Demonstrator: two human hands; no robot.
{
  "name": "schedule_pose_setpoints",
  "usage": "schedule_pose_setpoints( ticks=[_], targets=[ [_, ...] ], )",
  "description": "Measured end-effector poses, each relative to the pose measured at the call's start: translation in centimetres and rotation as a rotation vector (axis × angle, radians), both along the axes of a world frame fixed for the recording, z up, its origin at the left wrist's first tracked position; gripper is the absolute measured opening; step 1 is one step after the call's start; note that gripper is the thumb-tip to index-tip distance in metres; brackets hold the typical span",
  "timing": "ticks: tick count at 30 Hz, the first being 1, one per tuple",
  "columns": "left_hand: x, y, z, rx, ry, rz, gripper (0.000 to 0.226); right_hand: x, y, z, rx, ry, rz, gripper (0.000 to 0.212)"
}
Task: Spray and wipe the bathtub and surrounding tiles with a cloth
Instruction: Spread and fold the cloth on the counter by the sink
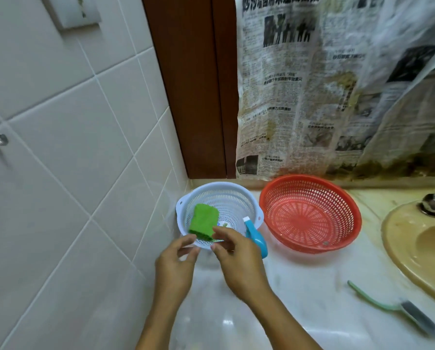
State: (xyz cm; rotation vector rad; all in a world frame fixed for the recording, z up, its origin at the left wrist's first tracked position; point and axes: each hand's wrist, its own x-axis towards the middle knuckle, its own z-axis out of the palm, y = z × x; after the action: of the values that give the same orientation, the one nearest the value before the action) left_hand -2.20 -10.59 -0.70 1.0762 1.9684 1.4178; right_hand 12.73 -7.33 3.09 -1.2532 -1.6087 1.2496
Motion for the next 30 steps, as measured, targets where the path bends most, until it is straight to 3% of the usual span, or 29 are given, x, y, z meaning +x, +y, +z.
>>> schedule_pose_setpoints(
  ticks=[9, 14, 21, 27, 30],
  targets=[
    [6.8, -10.8, -2.9, -0.138, -0.111, 0.003, 0.023, 13.9, -8.1, -3.7, -0.058, -0.136, -0.111, 0.024],
    [9.8, -13.3, -3.3, -0.146, -0.128, -0.024, 0.020, 17.7, -9.2, -3.7, -0.030, -0.149, -0.162, 0.026],
    [9.6, -12.5, -4.2, -0.176, -0.134, -0.111, 0.039, 16.6, -7.5, -2.7, -0.001, -0.145, -0.191, 0.033],
    [7.6, -8.5, -5.3, -0.178, -0.163, -0.198, 0.055, 12.0, -3.1, -3.0, 0.017, -0.155, -0.099, 0.058],
    [7.4, -6.1, -5.6, -0.180, -0.180, -0.265, 0.059, 9.5, -0.8, -3.5, 0.019, -0.167, -0.052, 0.059]
  ],
)
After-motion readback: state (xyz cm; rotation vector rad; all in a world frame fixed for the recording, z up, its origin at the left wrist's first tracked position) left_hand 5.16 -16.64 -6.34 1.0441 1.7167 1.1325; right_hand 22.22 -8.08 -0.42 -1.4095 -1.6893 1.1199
